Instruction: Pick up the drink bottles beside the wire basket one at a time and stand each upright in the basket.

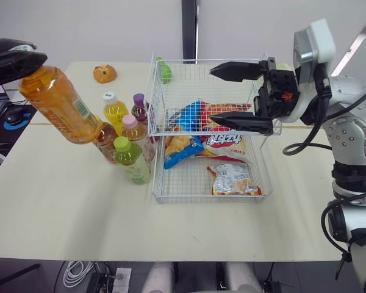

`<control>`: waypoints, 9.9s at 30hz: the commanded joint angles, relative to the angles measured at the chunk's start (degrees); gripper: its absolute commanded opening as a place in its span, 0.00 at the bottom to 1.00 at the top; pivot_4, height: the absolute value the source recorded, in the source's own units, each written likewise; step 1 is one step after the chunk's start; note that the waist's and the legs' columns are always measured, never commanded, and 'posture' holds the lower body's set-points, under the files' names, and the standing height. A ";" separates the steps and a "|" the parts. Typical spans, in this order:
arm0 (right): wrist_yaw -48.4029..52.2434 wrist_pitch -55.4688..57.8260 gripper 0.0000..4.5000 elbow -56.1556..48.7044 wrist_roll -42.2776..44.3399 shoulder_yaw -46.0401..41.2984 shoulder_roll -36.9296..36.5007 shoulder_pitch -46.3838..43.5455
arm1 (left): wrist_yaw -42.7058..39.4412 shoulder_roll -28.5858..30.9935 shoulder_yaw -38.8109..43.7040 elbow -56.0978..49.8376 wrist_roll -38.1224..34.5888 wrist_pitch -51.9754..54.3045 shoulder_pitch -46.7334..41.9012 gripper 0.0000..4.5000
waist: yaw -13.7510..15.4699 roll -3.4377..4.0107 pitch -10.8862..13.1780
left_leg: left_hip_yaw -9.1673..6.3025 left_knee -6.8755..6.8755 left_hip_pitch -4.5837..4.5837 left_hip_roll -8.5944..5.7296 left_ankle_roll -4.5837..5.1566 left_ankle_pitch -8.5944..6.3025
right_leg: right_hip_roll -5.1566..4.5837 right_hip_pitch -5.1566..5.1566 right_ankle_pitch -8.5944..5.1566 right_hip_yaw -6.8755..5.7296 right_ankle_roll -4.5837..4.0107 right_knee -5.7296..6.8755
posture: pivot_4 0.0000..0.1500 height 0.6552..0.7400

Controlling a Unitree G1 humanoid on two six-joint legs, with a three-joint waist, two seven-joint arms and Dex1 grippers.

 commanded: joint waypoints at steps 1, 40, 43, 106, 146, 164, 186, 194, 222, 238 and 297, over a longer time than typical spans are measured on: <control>-1.65 -1.01 1.00 -1.23 0.25 -2.27 -0.17 -0.61 | -3.64 3.11 -5.56 4.12 -0.03 -0.38 -10.27 0.31 | 0.02 -0.03 0.02 | 0.07 0.01 -0.03 -0.01 0.00 0.00 | 0.01 -0.02 0.00 -0.01 0.00 0.01 | 1.00 1.00; -17.12 1.29 1.00 -7.24 -5.21 -11.51 -13.61 8.49 | -24.57 -43.18 -29.86 61.75 42.94 -34.54 -71.90 0.31 | -0.33 -0.12 0.16 | 0.28 1.23 -1.66 -0.19 0.02 0.02 | -0.05 -1.60 0.08 0.12 0.13 1.06 | 1.00 1.00; -17.60 2.19 1.00 -7.78 -4.52 -12.41 -14.78 9.24 | -20.61 -46.49 -28.59 62.79 43.58 -37.60 -71.23 0.31 | -0.47 -0.11 0.17 | 0.32 1.23 -1.66 -0.20 0.02 0.02 | -0.05 -1.62 0.09 0.13 0.12 1.09 | 1.00 1.00; -18.07 1.75 1.00 -6.79 -4.72 -8.80 -12.87 9.15 | -5.36 -53.55 -21.04 63.53 49.95 -37.66 -71.04 0.99 | -0.50 -0.12 0.17 | 0.30 2.01 -1.64 -0.32 0.03 0.02 | -0.05 -1.61 0.09 0.20 0.13 1.90 | 1.00 1.00; -0.49 3.62 1.00 -2.18 3.35 -0.14 -2.02 0.19 | 15.99 -57.64 29.95 -32.84 22.99 -14.14 48.53 0.99 | 0.58 -0.13 -0.11 | -0.43 1.96 -1.07 0.09 0.01 0.00 | -0.07 -0.73 0.25 0.05 -0.14 1.29 | 1.00 1.00; -1.98 2.66 1.00 -0.80 0.80 0.48 -0.48 -2.06 | 27.76 -52.86 21.51 -37.91 15.99 -18.14 48.35 0.99 | 0.59 -0.13 -0.13 | -0.29 1.90 -0.96 0.10 0.03 0.00 | 0.06 -0.71 0.29 0.07 -0.10 1.21 | 1.00 1.00; -6.14 0.18 1.00 -1.80 -4.03 -0.86 -1.31 -0.04 | 31.84 -41.17 -1.48 -16.91 26.74 -21.18 21.04 0.99 | 0.36 -0.12 -0.12 | -0.24 1.73 -0.94 -0.04 0.02 0.00 | 0.21 -0.72 0.39 0.15 -0.06 1.05 | 1.00 1.00; -7.33 1.22 1.00 -3.46 -3.19 -1.63 -2.30 0.93 | 29.45 -40.54 -6.00 -10.53 30.81 -24.16 15.90 0.99 | 0.30 -0.12 -0.12 | -0.26 1.62 -0.94 -0.03 0.02 0.00 | 0.21 -0.75 0.40 0.15 -0.06 1.02 | 1.00 1.00; -9.69 2.63 1.00 -5.86 -3.02 -2.41 -2.67 1.95 | 26.19 -41.55 -10.97 0.92 36.35 -29.45 7.52 0.34 | 0.21 -0.12 -0.12 | -0.29 1.53 -0.93 -0.03 0.02 0.01 | 0.20 -0.77 0.41 0.14 -0.05 1.01 | 1.00 1.00; -9.11 2.77 1.00 -5.87 -2.99 -2.16 -3.31 1.77 | 18.68 -35.36 -5.67 -3.02 29.66 -24.43 9.86 0.30 | -0.02 -0.12 -0.11 | -0.27 1.49 -0.93 -0.02 0.02 0.01 | 0.20 -0.79 0.42 0.15 -0.06 1.00 | 1.00 1.00; -17.25 0.37 1.00 -8.11 -7.14 -4.66 -5.05 5.31 | -23.02 -36.74 -28.61 63.40 45.61 -37.45 -72.77 0.30 | -0.10 -0.14 -0.01 | 0.41 1.41 -1.60 0.69 -0.01 0.03 | 0.80 -1.64 0.54 0.21 -0.26 1.03 | 1.00 1.00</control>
